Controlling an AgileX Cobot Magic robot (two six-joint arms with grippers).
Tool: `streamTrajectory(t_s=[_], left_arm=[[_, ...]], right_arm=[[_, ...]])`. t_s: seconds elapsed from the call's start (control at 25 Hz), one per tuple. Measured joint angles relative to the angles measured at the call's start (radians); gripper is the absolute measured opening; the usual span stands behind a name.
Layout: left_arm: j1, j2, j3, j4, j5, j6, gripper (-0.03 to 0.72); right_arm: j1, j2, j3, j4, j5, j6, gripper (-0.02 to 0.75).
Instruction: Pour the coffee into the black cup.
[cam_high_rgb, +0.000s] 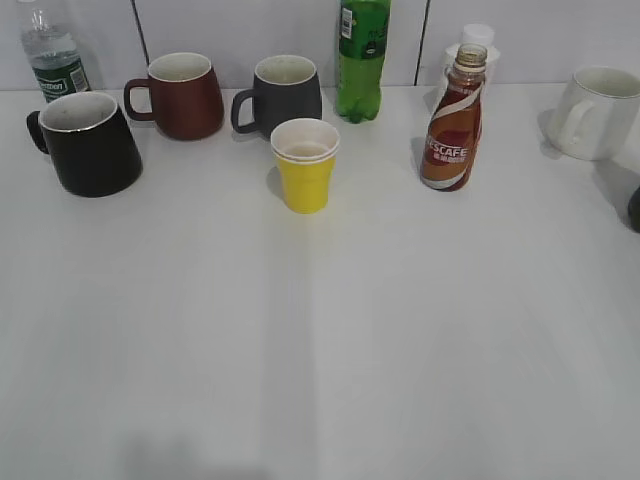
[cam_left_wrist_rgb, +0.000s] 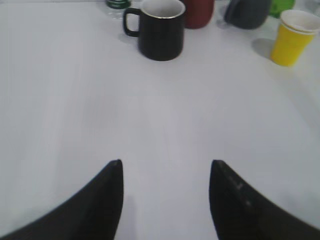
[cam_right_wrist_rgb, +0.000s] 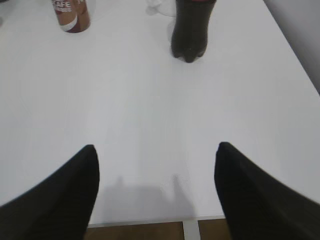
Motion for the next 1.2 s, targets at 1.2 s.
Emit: streamTrajectory(t_s=[1.2], left_arm=[[0.188,0.0,0.0,0.0,0.0,0.0,0.31]], right_arm=[[-0.021,-0.001,0.0,0.0,-0.002,0.0,0.561]])
